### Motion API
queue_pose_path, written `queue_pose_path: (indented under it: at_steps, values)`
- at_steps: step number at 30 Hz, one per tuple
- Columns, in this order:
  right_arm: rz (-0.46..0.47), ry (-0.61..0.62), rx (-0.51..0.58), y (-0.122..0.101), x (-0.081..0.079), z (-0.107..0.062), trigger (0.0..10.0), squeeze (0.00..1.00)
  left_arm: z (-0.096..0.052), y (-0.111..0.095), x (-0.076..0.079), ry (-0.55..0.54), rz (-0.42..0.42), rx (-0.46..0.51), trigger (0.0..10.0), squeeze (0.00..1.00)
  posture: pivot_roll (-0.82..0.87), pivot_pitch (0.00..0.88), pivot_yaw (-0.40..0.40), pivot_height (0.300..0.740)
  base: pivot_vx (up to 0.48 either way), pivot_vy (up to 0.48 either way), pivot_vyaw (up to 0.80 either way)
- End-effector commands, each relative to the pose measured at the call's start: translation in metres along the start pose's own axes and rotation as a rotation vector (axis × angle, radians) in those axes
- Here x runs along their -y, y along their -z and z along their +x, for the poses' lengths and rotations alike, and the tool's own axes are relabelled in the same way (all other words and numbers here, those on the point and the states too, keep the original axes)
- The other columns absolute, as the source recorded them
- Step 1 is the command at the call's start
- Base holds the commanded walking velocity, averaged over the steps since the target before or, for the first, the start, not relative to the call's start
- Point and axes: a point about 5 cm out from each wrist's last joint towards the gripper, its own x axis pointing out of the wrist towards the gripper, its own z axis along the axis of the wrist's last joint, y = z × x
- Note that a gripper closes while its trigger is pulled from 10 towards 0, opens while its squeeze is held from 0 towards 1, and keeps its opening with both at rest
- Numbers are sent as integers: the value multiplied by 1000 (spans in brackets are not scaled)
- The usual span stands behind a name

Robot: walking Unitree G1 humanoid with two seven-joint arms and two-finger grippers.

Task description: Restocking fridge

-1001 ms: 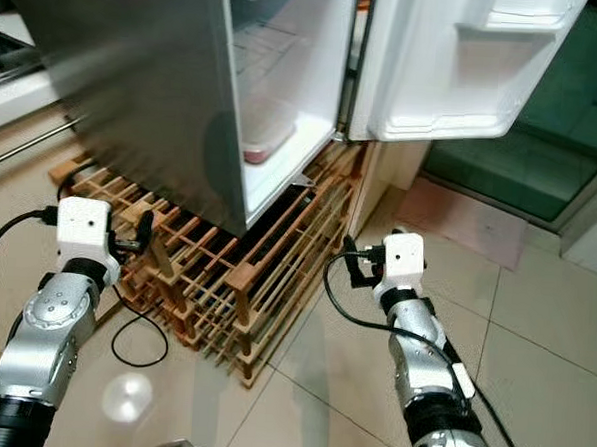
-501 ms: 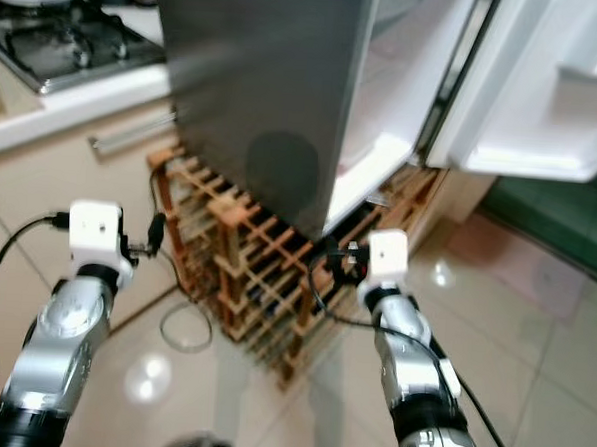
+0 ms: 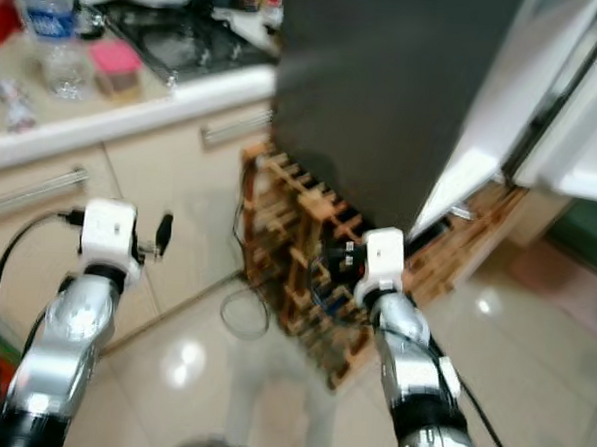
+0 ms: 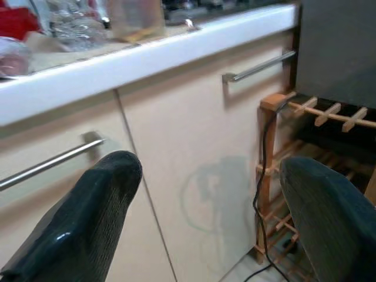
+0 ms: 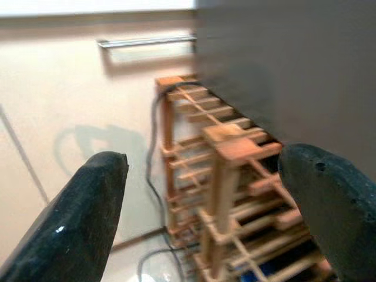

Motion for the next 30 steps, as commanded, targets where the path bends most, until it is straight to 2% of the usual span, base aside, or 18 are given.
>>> queue_pose_path:
  at_steps: [1,3,9,19,30]
  values:
    - [7,-7,-14,3,-1,-2,10000,0,1,-6,6,5,6,27,10000,0,44,0,-18,731,0,-480,500]
    - [4,-17,-11,1,-3,1,10000,0,2,-9,12,8,13,45,10000,0,49,0,-21,731,0,-480,488]
    - [-1,-27,-4,-1,-5,3,10000,0,6,-5,5,-28,11,12,10000,0,51,0,-21,736,0,-477,482]
    - [-5,-30,-3,0,-6,1,10000,0,8,-5,8,-34,31,4,10000,0,47,0,-22,740,0,-441,475]
    - [-13,-29,-5,0,-9,3,10000,0,13,-8,6,-24,50,8,10000,0,55,0,-20,740,0,0,469]
